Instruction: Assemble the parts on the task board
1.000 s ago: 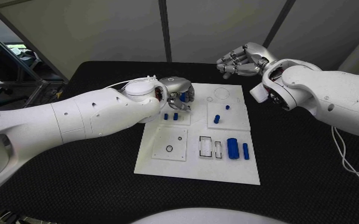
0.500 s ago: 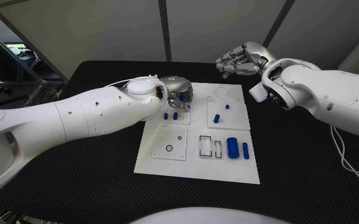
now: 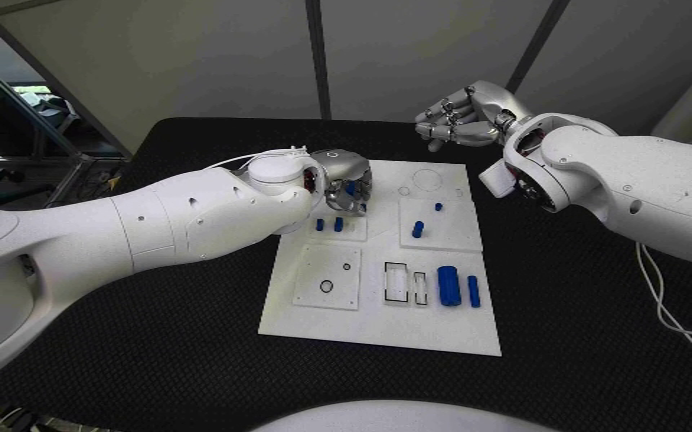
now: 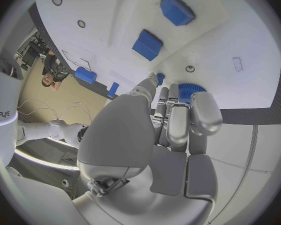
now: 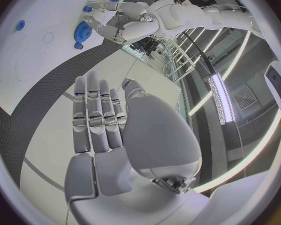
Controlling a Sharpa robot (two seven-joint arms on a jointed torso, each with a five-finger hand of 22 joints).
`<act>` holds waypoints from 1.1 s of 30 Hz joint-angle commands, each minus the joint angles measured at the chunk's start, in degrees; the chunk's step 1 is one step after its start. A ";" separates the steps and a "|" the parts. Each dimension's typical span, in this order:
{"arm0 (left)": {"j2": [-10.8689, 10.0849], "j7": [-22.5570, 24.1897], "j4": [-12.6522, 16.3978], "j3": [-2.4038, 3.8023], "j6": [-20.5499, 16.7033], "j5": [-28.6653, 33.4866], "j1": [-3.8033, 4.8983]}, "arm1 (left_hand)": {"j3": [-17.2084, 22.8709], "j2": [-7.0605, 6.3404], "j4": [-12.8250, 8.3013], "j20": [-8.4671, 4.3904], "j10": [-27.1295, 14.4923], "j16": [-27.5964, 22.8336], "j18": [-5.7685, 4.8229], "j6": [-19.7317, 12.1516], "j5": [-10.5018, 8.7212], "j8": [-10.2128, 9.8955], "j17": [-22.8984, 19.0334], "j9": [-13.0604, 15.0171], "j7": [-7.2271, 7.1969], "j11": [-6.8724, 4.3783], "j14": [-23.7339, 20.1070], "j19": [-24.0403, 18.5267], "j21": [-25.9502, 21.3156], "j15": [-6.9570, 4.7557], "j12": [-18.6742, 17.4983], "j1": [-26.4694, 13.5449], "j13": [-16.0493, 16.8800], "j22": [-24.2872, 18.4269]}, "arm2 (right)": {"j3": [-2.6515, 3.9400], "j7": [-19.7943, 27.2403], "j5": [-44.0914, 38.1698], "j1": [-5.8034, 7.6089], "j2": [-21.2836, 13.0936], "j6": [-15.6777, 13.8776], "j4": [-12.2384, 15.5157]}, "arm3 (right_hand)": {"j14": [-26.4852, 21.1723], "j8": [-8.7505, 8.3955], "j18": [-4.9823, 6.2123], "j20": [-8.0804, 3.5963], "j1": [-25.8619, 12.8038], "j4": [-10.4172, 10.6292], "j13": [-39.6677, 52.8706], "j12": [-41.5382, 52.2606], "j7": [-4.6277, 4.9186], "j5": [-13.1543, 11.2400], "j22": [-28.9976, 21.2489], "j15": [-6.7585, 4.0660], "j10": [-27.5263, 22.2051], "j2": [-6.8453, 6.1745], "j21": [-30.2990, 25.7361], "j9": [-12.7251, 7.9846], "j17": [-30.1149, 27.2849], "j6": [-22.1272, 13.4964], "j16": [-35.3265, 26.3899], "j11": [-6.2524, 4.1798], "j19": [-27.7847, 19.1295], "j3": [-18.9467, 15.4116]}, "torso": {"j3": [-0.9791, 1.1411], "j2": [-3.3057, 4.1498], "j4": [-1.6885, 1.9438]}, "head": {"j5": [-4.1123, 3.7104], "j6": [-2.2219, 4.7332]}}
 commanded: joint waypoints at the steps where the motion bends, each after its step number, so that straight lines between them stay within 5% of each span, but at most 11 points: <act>1: 0.14 0.65 -0.15 -0.14 0.88 -0.58 0.01 | 0.44 -0.07 -0.13 0.08 0.54 0.20 -5.92 0.44 -0.03 -0.32 -0.07 -0.07 0.17 0.01 0.34 0.32 0.28 -0.10 -0.26 0.29 -0.08 0.10 | 0.02 0.48 0.14 0.10 0.05 0.17 0.07 | -0.07 0.37 0.22 0.35 0.36 0.03 -0.09 -0.16 0.09 0.26 -0.07 0.06 -0.26 -0.23 -0.23 0.03 -0.06 -0.15 -0.25 -0.08 -0.13 0.28 | 0.02 0.00 0.00 | 0.03 0.05; 23: 0.74 1.27 -0.61 -0.80 0.34 -0.58 -0.65 | 6.22 0.34 -1.30 0.32 3.89 2.05 -6.37 2.48 -0.04 -2.52 1.73 -0.91 0.76 0.19 1.49 0.96 2.93 -0.03 -4.14 1.80 -1.69 2.67 | 0.02 0.50 0.13 0.10 0.11 0.25 0.17 | -0.04 0.40 0.23 0.34 0.40 0.01 -0.12 -0.14 0.08 0.29 -0.08 0.04 -0.23 -0.24 -0.25 0.04 -0.06 -0.12 -0.27 -0.09 -0.10 0.41 | 0.01 0.01 -0.03 | -0.07 0.05; 33: 0.13 2.07 -0.12 -0.80 -1.40 0.19 -0.83 | 12.16 0.60 -4.49 -0.07 7.88 2.64 -6.76 5.45 -0.16 -3.55 2.04 -1.10 0.79 -0.13 1.76 1.53 5.08 -0.34 -6.89 3.11 -1.97 4.60 | 0.02 0.56 0.12 0.10 0.14 0.24 0.14 | 0.03 0.45 0.23 0.33 0.46 -0.02 -0.17 -0.11 0.05 0.41 -0.09 0.02 -0.18 -0.26 -0.28 0.05 -0.07 -0.07 -0.30 -0.12 -0.04 0.64 | -0.02 -0.01 0.06 | -0.07 0.06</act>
